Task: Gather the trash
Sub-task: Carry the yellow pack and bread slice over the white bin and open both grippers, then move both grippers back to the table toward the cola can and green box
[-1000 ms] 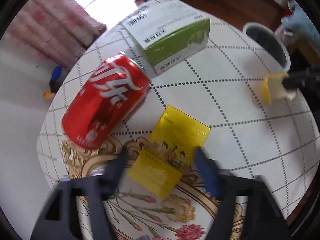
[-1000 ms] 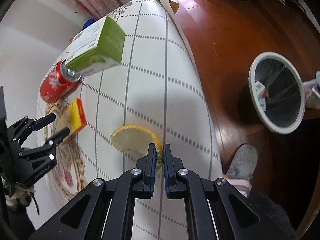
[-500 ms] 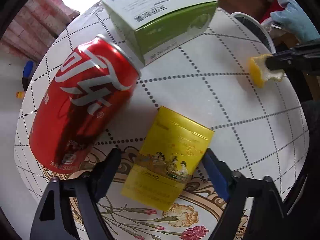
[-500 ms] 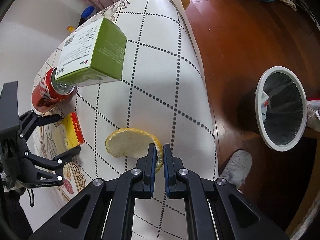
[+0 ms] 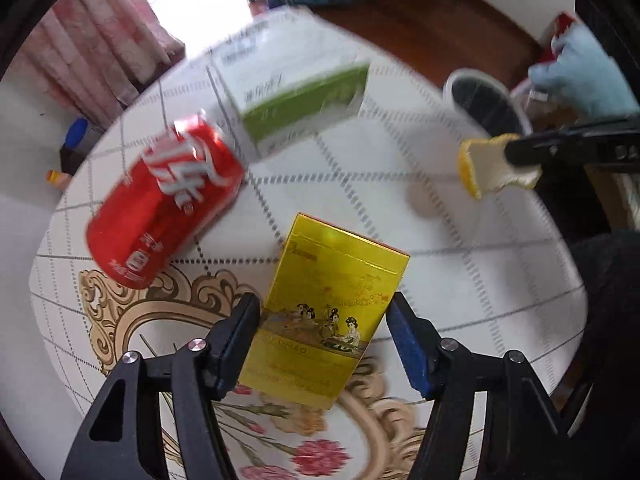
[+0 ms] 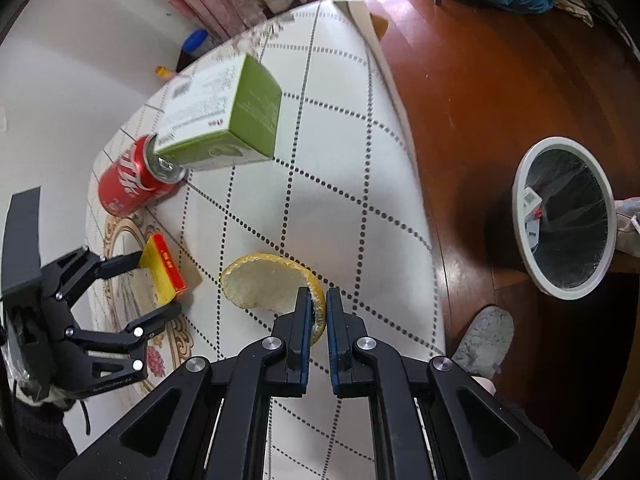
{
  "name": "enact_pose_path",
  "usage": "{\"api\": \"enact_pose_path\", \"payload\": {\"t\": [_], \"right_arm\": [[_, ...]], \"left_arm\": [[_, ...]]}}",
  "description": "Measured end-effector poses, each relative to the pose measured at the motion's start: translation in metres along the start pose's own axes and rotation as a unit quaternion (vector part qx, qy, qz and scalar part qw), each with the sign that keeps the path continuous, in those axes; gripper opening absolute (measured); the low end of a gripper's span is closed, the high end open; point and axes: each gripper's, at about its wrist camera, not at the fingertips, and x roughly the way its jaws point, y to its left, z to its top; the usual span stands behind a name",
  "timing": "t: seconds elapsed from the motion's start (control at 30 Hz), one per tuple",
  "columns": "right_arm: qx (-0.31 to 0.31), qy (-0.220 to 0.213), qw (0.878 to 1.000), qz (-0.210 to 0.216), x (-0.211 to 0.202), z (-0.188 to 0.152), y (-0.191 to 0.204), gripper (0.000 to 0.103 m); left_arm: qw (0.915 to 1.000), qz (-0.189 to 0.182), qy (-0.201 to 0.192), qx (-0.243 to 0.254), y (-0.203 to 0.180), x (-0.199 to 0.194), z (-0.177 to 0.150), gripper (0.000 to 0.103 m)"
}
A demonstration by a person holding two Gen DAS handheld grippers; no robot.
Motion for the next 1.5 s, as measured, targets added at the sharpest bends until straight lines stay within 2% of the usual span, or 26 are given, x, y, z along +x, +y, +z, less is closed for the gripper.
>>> {"api": "enact_pose_path", "payload": {"t": [0.07, 0.1, 0.2, 0.3, 0.43, 0.5, 0.6, 0.73, 0.9, 1.0, 1.07, 1.1, 1.13, 1.17, 1.2, 1.23, 1.33, 1.37, 1.4, 1.43, 1.5], "right_arm": [[0.006, -0.018, 1.0, 0.002, -0.013, -0.003, -0.007, 0.007], [0.01, -0.029, 1.0, 0.006, -0.021, -0.005, -0.012, 0.007], [0.024, -0.059, 0.998, 0.007, -0.048, -0.009, -0.032, 0.007], [0.042, -0.093, 0.995, 0.003, -0.081, -0.013, -0.063, 0.007], [0.066, -0.133, 0.988, -0.031, -0.124, -0.019, -0.118, 0.007], [0.079, -0.143, 0.985, -0.06, -0.139, -0.021, -0.152, 0.007], [0.108, -0.14, 0.981, -0.081, -0.144, -0.022, -0.202, 0.007], [0.14, -0.125, 0.977, -0.097, -0.133, -0.012, -0.26, 0.007], [0.178, -0.109, 0.972, -0.108, -0.108, 0.001, -0.316, 0.007], [0.196, -0.106, 0.968, -0.117, -0.096, 0.007, -0.338, 0.007], [0.211, -0.104, 0.964, -0.123, -0.089, 0.009, -0.351, 0.008], [0.216, -0.101, 0.963, -0.127, -0.085, 0.009, -0.355, 0.01], [0.221, -0.099, 0.962, -0.126, -0.081, 0.01, -0.359, 0.018], [0.223, -0.099, 0.962, -0.125, -0.079, 0.009, -0.361, 0.028], [0.224, -0.102, 0.961, -0.125, -0.079, 0.009, -0.362, 0.055], [0.225, -0.11, 0.96, -0.123, -0.08, 0.007, -0.362, 0.072], [0.219, -0.125, 0.958, -0.137, -0.087, 0.002, -0.355, 0.081], [0.218, -0.128, 0.958, -0.138, -0.09, 0.0, -0.351, 0.087], [0.215, -0.13, 0.958, -0.14, -0.093, -0.002, -0.346, 0.1], [0.209, -0.134, 0.956, -0.159, -0.095, -0.002, -0.34, 0.103], [0.194, -0.14, 0.957, -0.164, -0.102, -0.002, -0.324, 0.103]], "left_arm": [[0.9996, -0.006, -0.027, -0.011, -0.013, -0.018, 0.003, 0.062], [0.9993, -0.007, -0.035, -0.015, -0.008, -0.019, 0.015, 0.062], [0.9967, -0.02, -0.076, -0.021, -0.037, -0.043, 0.032, 0.062], [0.9931, -0.042, -0.108, -0.017, -0.056, -0.048, 0.068, 0.062], [0.9862, -0.088, -0.139, -0.017, -0.1, -0.062, 0.114, 0.062], [0.9829, -0.112, -0.144, -0.026, -0.106, -0.065, 0.127, 0.062], [0.9759, -0.163, -0.135, -0.053, -0.124, -0.044, 0.167, 0.062], [0.9664, -0.222, -0.094, -0.087, -0.158, -0.006, 0.213, 0.062], [0.9593, -0.257, -0.048, -0.107, -0.187, 0.031, 0.259, 0.062], [0.9577, -0.262, -0.028, -0.115, -0.194, 0.049, 0.277, 0.063], [0.9585, -0.257, -0.026, -0.12, -0.197, 0.05, 0.281, 0.075], [0.958, -0.255, -0.03, -0.127, -0.194, 0.05, 0.283, 0.089], [0.9573, -0.255, -0.033, -0.132, -0.193, 0.048, 0.278, 0.096], [0.9564, -0.255, -0.037, -0.137, -0.189, 0.044, 0.277, 0.096], [0.9582, -0.247, -0.041, -0.138, -0.188, 0.042, 0.276, 0.096], [0.9602, -0.239, -0.043, -0.138, -0.187, 0.046, 0.279, 0.097], [0.9689, -0.197, -0.06, -0.137, -0.179, 0.034, 0.267, 0.097], [0.9704, -0.188, -0.065, -0.137, -0.177, 0.03, 0.262, 0.097], [0.9727, -0.17, -0.074, -0.139, -0.169, 0.021, 0.25, 0.097], [0.9738, -0.16, -0.079, -0.141, -0.164, 0.016, 0.244, 0.097], [0.974, -0.131, -0.093, -0.159, -0.143, -0.002, 0.222, 0.097]]}}
